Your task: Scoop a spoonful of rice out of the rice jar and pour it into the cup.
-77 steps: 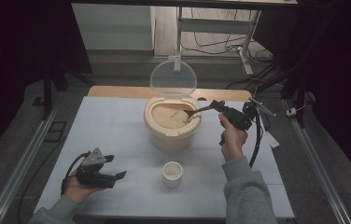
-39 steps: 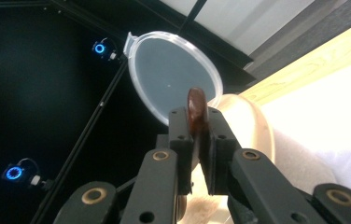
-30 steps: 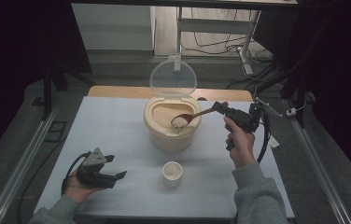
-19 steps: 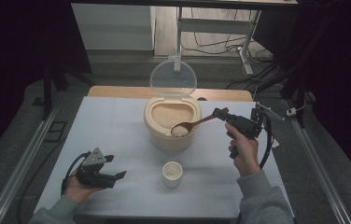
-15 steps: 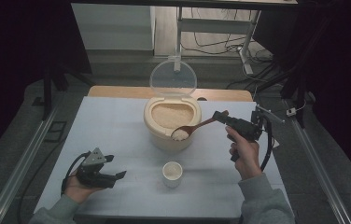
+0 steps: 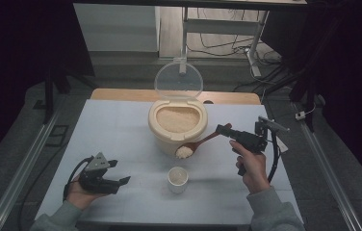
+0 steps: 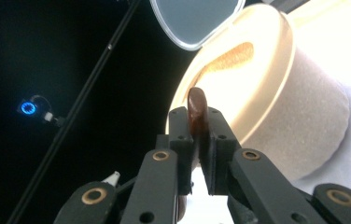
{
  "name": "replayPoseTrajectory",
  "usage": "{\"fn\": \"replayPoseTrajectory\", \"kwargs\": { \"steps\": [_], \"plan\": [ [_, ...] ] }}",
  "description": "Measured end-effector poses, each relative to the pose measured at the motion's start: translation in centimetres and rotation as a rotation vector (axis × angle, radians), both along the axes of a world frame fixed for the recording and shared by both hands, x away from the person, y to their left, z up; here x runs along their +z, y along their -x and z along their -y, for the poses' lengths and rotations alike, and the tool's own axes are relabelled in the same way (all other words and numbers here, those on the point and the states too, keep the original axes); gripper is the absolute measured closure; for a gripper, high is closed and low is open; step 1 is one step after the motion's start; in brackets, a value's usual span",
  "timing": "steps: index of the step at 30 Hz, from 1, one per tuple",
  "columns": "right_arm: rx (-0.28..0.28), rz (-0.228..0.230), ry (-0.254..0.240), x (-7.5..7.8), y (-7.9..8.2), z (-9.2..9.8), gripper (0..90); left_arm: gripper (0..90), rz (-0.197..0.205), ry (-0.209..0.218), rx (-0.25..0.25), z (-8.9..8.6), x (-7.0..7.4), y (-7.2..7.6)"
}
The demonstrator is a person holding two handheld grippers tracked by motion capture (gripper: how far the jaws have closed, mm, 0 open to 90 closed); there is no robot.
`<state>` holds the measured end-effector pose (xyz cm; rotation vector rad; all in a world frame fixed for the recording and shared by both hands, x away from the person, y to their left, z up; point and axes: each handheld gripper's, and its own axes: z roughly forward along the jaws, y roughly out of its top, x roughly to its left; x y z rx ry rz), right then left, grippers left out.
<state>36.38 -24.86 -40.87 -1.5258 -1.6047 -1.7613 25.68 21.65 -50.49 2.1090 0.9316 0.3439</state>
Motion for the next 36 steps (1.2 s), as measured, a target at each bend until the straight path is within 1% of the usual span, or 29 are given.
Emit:
{"fn": "replayPoseTrajectory", "kwargs": {
  "steps": [5,6,10,12,14,15,17,19,20,23,25,26,27,28,29,30,33,34,35,36],
  "plan": [
    [0.018,-0.006,0.017,-0.4,0.2,-0.3,83.3,21.0,-0.001,-0.002,0.0,0.0,0.0,0.0],
    [0.025,-0.007,0.035,-0.7,0.2,-0.5,83.3,20.9,-0.001,-0.002,0.0,0.0,0.0,0.0],
    [0.043,-0.013,0.06,-1.1,0.2,-0.9,83.3,20.9,-0.001,-0.003,0.0,0.0,-0.1,0.0],
    [0.051,-0.009,0.081,-1.3,0.3,-1.1,83.3,20.9,-0.002,-0.004,0.0,0.0,-0.1,0.0],
    [0.058,-0.004,0.102,-1.4,0.3,-1.2,83.3,20.9,-0.002,-0.005,0.0,0.0,-0.1,0.0],
    [0.058,-0.004,0.102,-1.4,0.3,-1.2,83.3,20.9,-0.003,-0.005,-0.001,0.0,-0.1,0.0],
    [0.067,-0.001,0.131,-1.6,0.4,-1.5,83.2,20.9,-0.004,-0.007,-0.001,0.1,-0.1,-0.1],
    [0.069,0.001,0.14,-1.6,0.4,-1.6,83.3,20.9,-0.004,-0.008,-0.002,0.1,-0.1,0.0],
    [0.074,0.006,0.167,-1.6,0.4,-1.8,83.2,20.9,-0.004,-0.01,-0.003,0.1,-0.1,0.0],
    [0.078,0.012,0.184,-1.6,0.4,-2.0,83.2,20.9,-0.004,-0.008,-0.001,0.1,-0.1,0.0],
    [0.084,0.023,0.212,-1.5,0.4,-2.3,83.2,20.9,-0.005,-0.008,-0.001,0.1,-0.1,0.0],
    [0.084,0.023,0.212,-1.5,0.4,-2.3,83.2,20.9,-0.005,-0.009,-0.002,0.1,-0.1,-0.1],
    [0.088,0.028,0.222,-1.4,0.4,-2.4,83.2,20.9,-0.004,-0.008,-0.001,0.1,-0.1,-0.1],
    [0.093,0.044,0.246,-1.2,0.5,-2.7,83.2,20.9,-0.005,-0.009,-0.002,0.1,-0.1,0.0],
    [0.093,0.044,0.246,-1.2,0.5,-2.7,83.2,20.9,-0.005,-0.008,-0.001,0.1,-0.1,0.0],
    [0.1,0.064,0.266,-0.9,0.6,-3.0,83.2,20.9,-0.004,-0.009,-0.002,0.0,-0.1,-0.1],
    [0.106,0.077,0.276,-0.7,0.7,-3.1,83.2,20.9,-0.004,-0.008,-0.001,0.0,-0.1,0.0],
    [0.113,0.094,0.294,-0.4,0.8,-3.3,83.2,20.9,-0.004,-0.008,-0.001,0.0,-0.1,0.0],
    [0.113,0.094,0.294,-0.4,0.8,-3.3,83.2,20.9,-0.004,-0.008,-0.001,0.1,-0.1,0.0],
    [0.121,0.12,0.318,-0.1,1.0,-3.5,83.2,20.9,-0.004,-0.009,-0.001,0.0,-0.1,0.0]
  ]
}}
